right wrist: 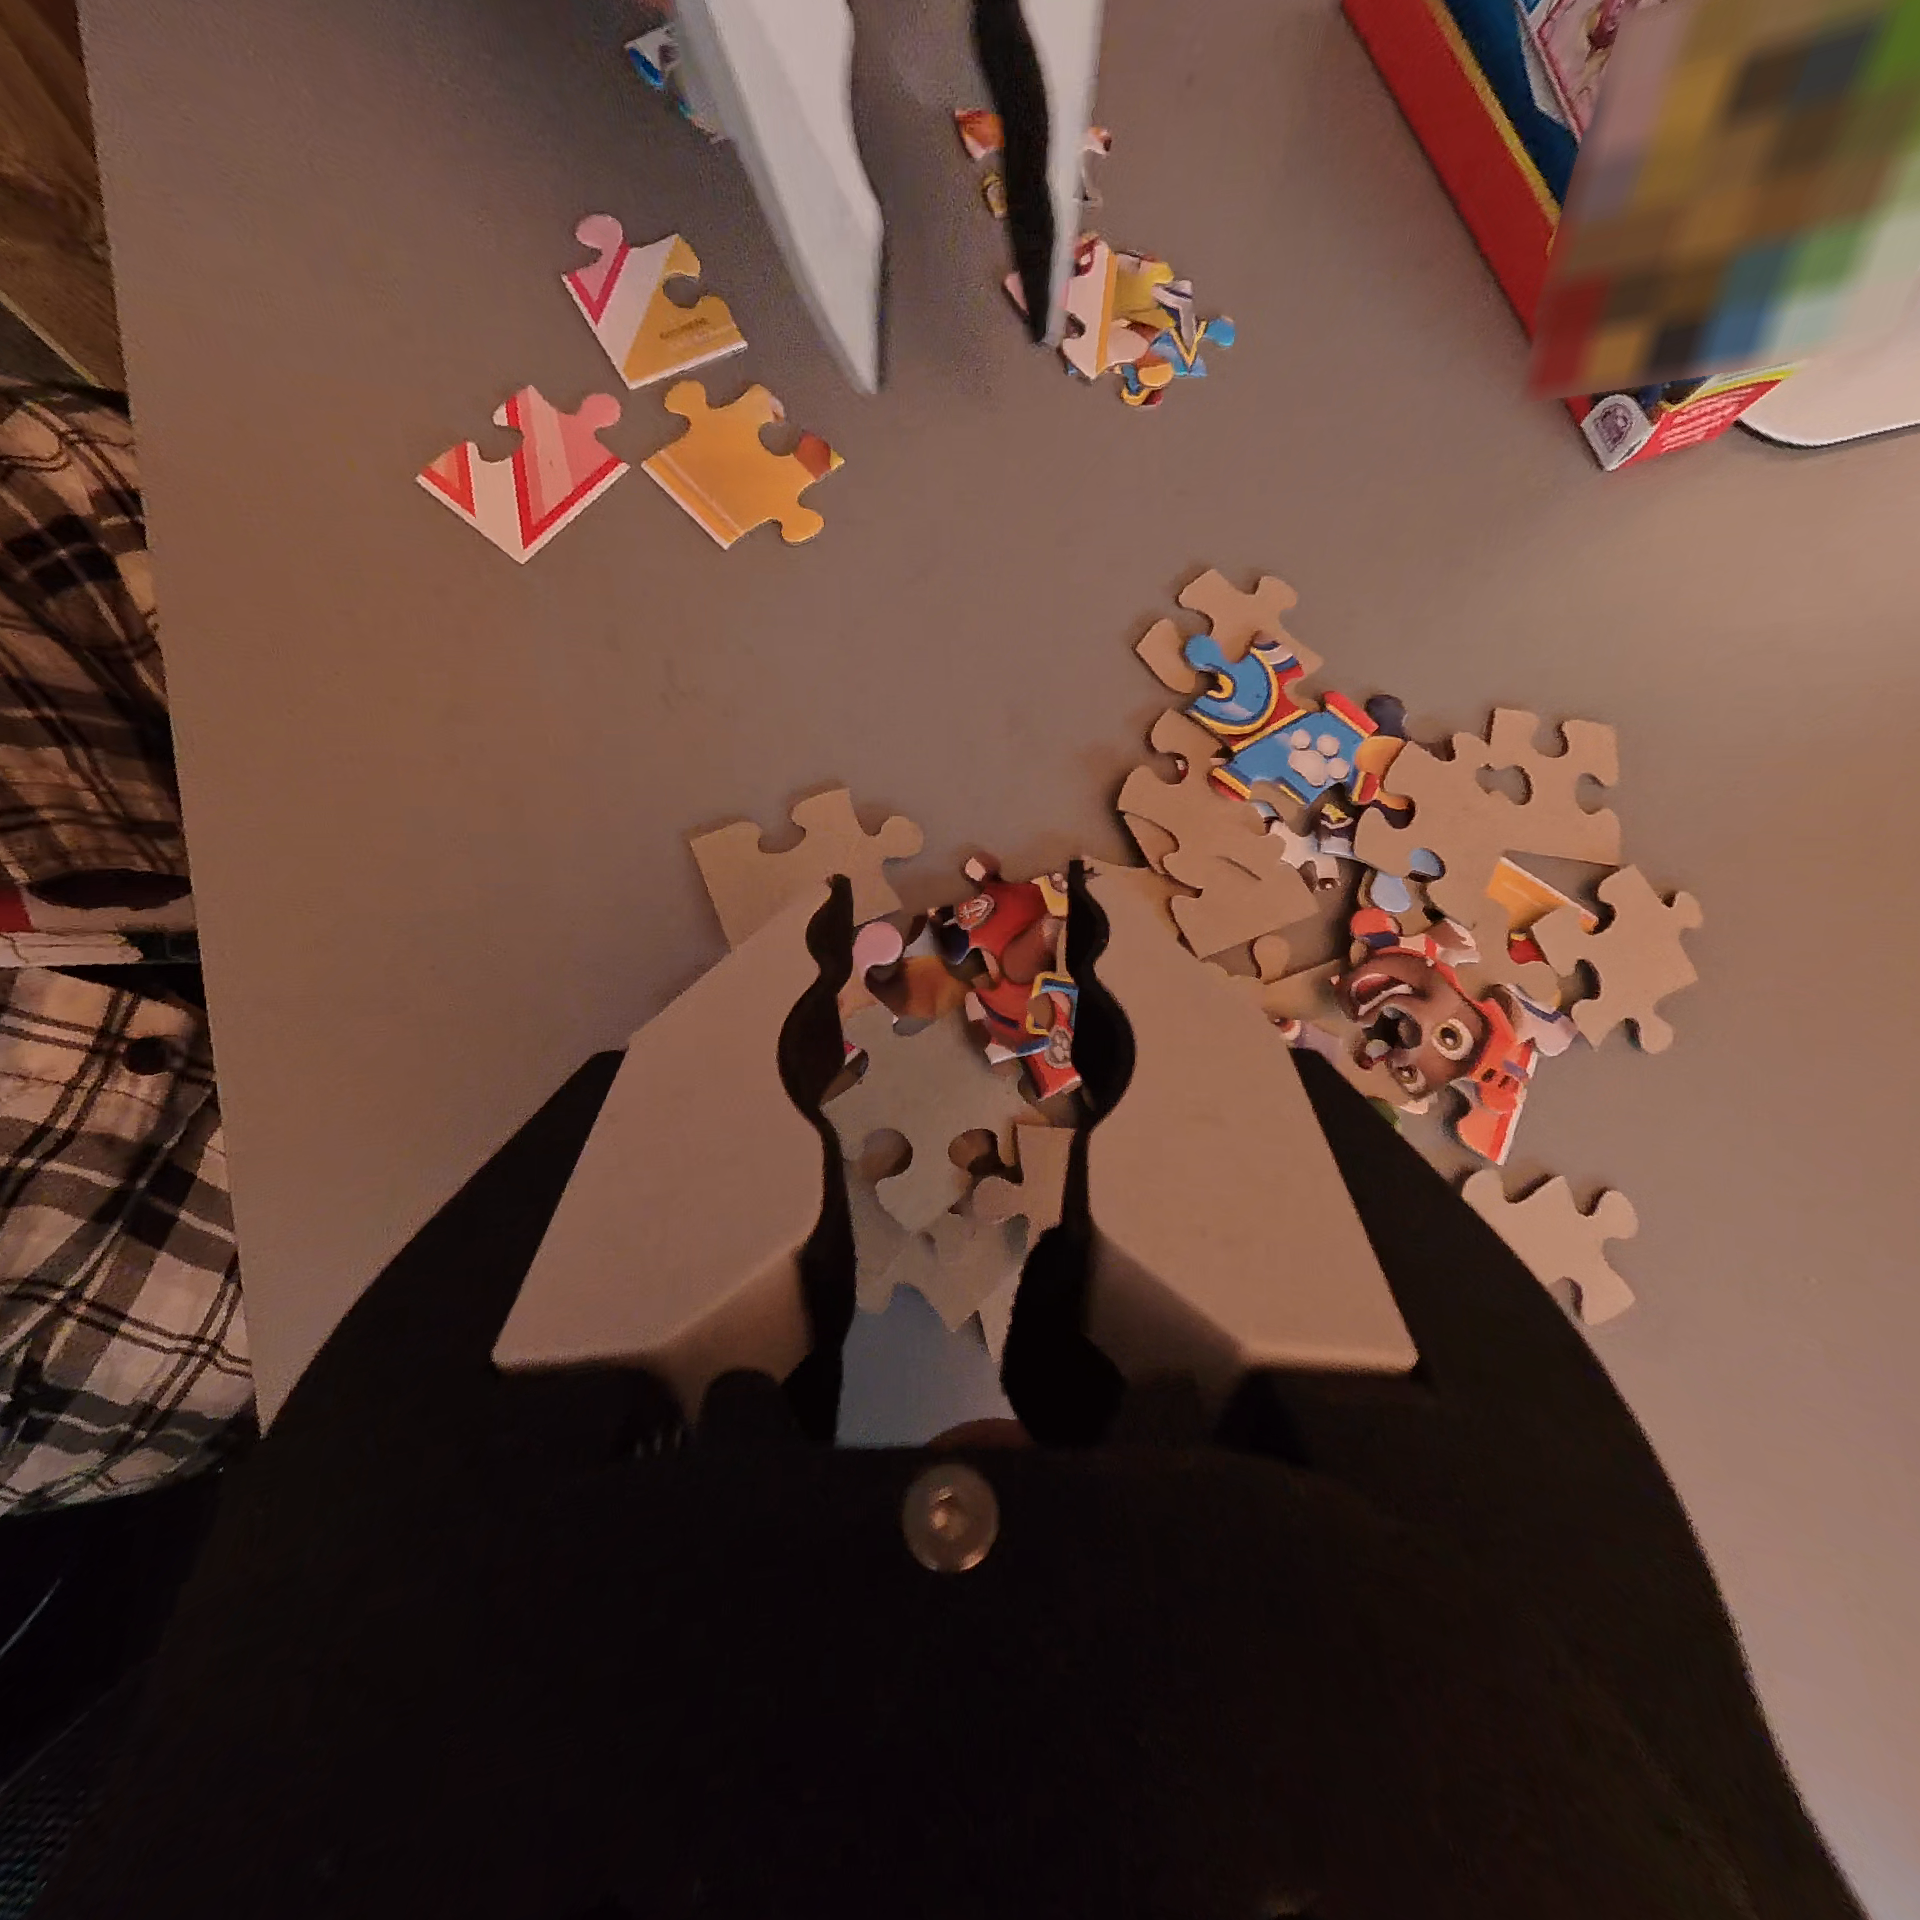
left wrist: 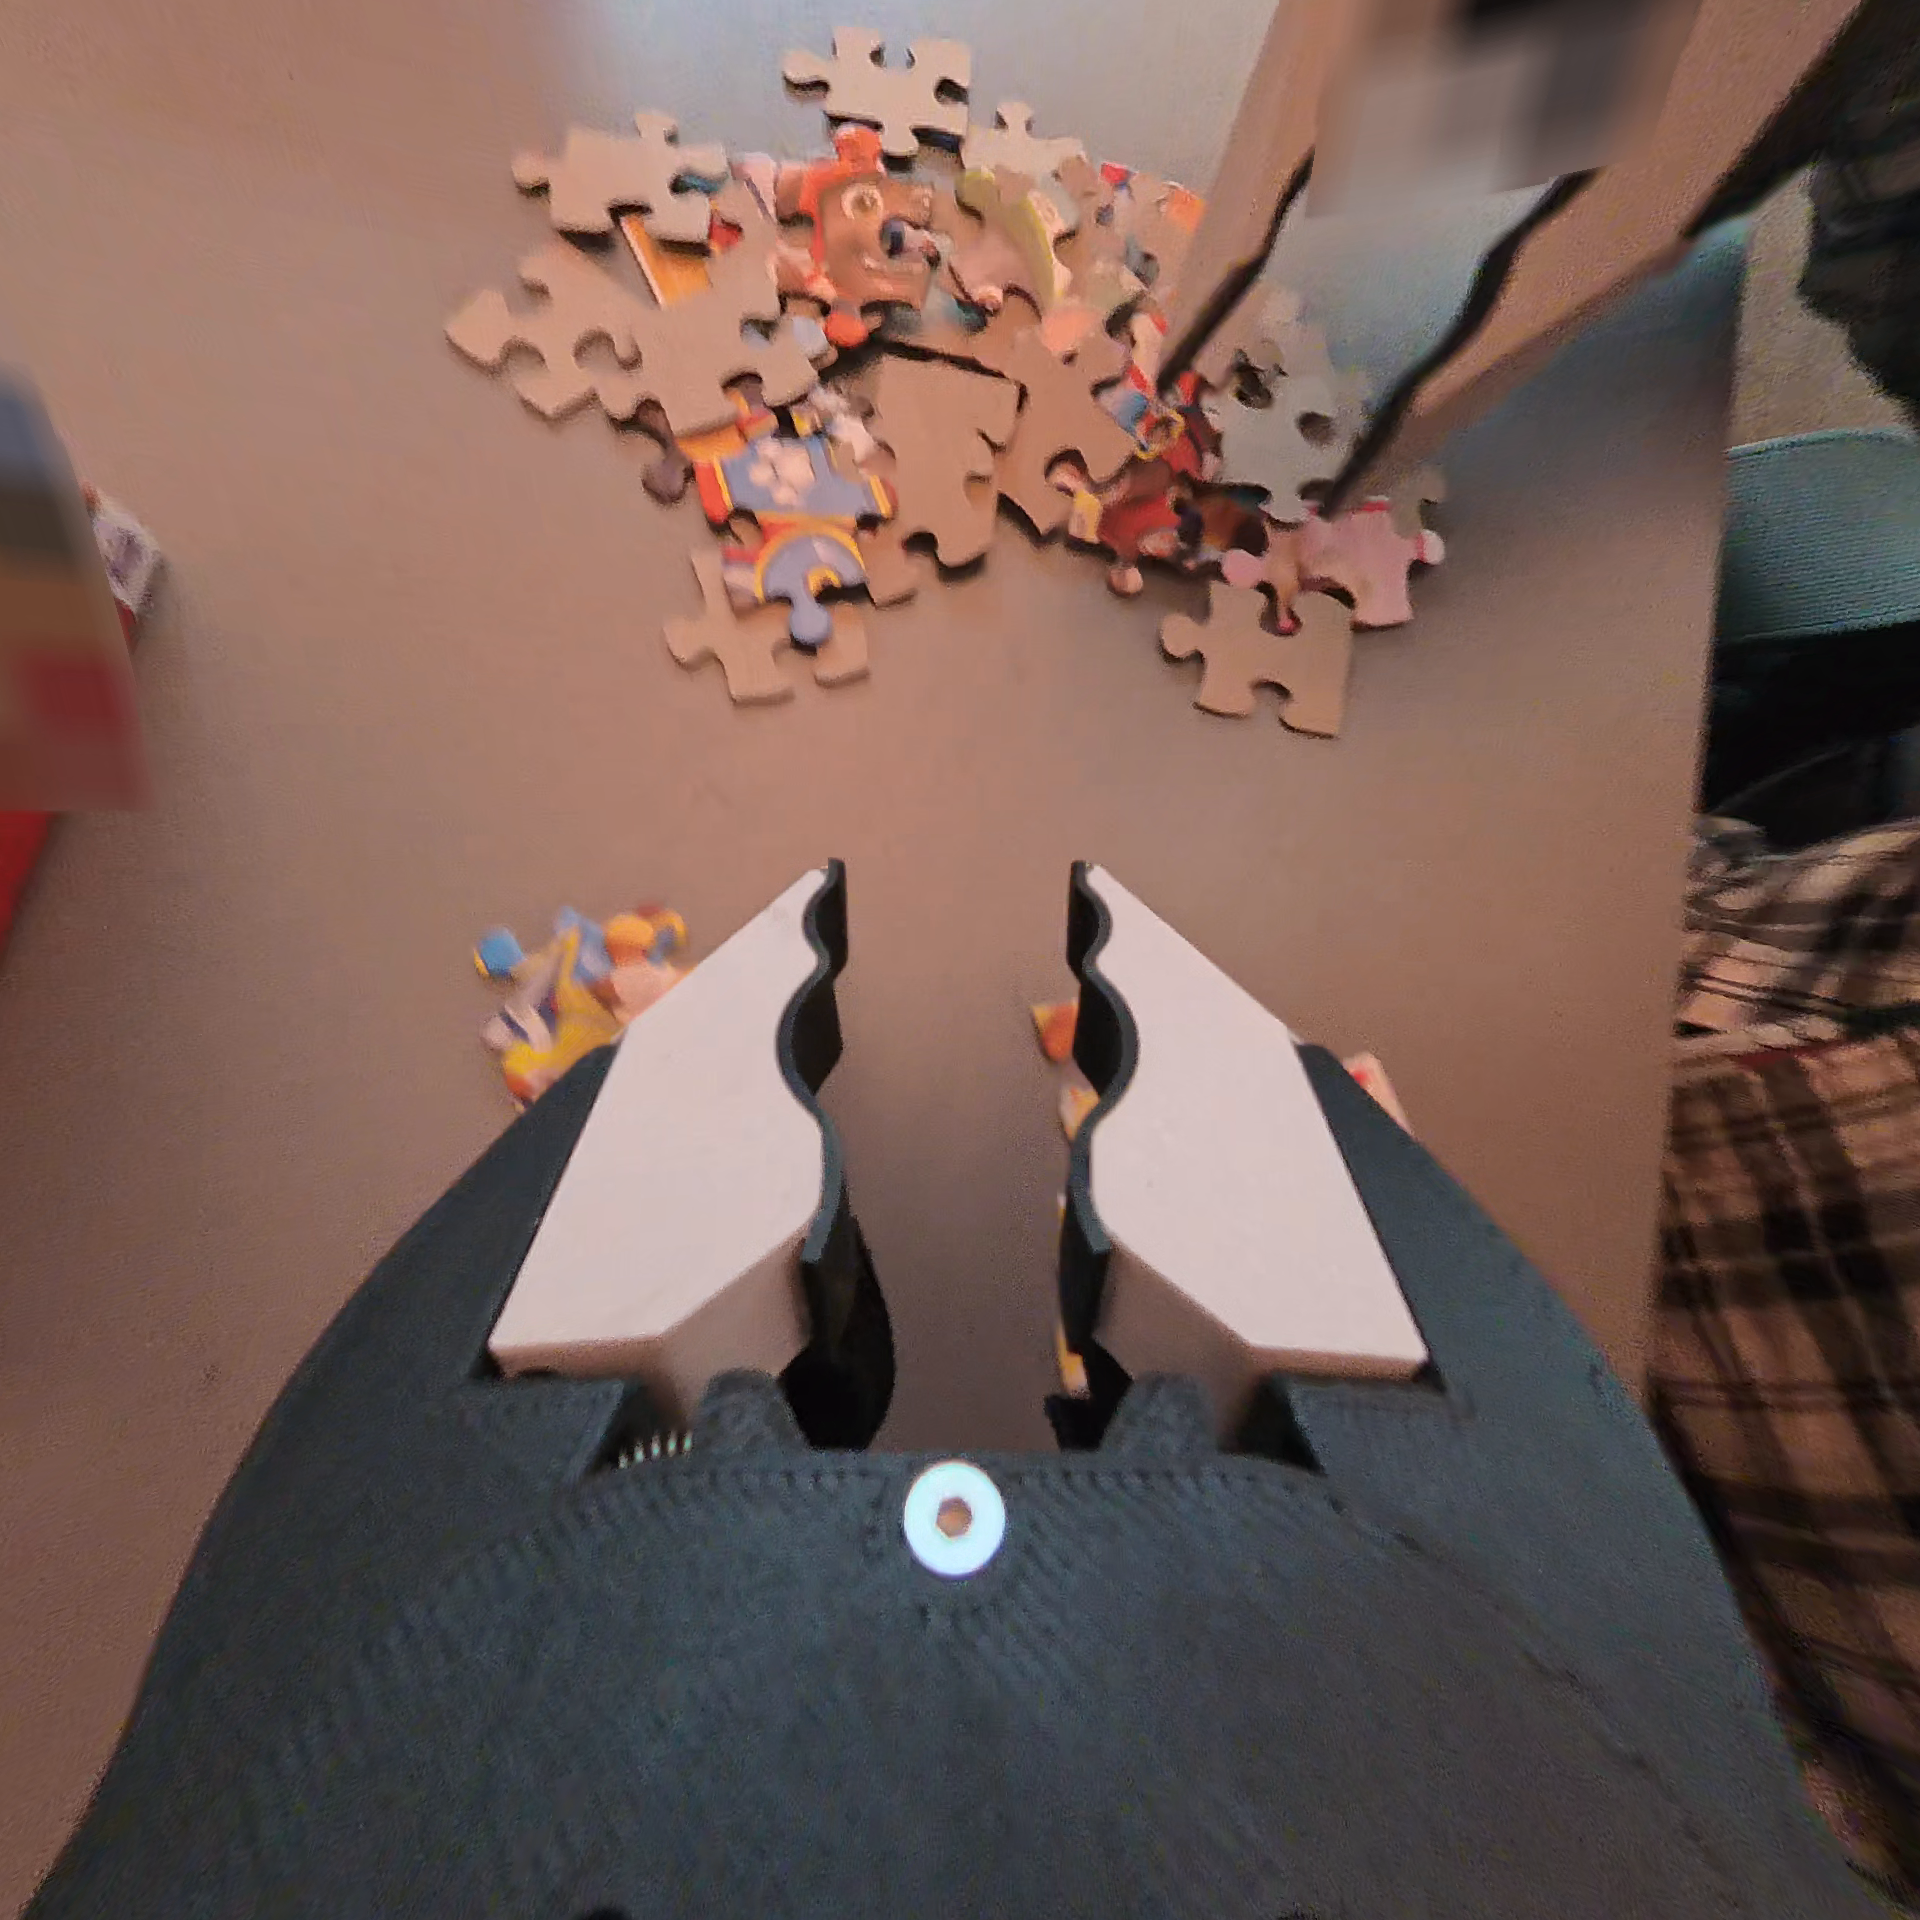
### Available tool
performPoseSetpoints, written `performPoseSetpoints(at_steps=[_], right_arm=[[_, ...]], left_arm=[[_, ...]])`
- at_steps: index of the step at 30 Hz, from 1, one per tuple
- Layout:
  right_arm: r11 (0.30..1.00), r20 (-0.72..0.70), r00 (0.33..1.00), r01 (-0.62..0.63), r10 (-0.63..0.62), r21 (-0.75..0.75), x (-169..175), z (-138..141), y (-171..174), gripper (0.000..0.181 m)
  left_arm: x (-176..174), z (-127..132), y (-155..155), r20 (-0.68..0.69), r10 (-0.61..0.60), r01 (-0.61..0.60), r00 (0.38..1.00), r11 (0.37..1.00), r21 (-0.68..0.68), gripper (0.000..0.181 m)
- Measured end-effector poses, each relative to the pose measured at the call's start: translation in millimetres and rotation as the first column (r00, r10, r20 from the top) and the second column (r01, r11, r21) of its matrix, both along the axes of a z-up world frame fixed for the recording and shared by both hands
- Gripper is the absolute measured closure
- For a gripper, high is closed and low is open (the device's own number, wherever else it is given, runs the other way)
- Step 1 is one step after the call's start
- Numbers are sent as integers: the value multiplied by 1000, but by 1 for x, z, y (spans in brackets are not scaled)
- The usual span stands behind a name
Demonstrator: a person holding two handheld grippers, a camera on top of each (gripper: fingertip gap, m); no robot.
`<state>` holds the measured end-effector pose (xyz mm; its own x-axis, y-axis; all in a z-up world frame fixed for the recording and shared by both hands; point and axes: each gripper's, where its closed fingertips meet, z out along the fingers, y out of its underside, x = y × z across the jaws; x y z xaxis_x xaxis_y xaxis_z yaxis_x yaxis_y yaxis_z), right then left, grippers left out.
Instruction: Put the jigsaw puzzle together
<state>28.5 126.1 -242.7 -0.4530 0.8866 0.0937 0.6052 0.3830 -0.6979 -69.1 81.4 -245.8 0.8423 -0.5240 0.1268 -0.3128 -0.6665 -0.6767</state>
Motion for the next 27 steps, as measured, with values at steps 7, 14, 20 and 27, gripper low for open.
performPoseSetpoints(at_steps=[7,14,20,27], right_arm=[[999,-25,1000,18,-19,-27,-1,-3,-2,143],[998,-57,998,34,-38,-60,-2,-1,6,147],[997,-70,997,39,-44,-72,-3,0,12,148],[995,-86,995,45,-53,-88,-5,3,15,148]], left_arm=[[6,-22,65,-292,-60,78,955,996,51,137],[15,-32,84,-332,-135,146,934,989,10,162],[15,-30,78,-299,-152,165,942,986,18,181],[16,-30,84,-283,-137,134,949,990,-33,134]])
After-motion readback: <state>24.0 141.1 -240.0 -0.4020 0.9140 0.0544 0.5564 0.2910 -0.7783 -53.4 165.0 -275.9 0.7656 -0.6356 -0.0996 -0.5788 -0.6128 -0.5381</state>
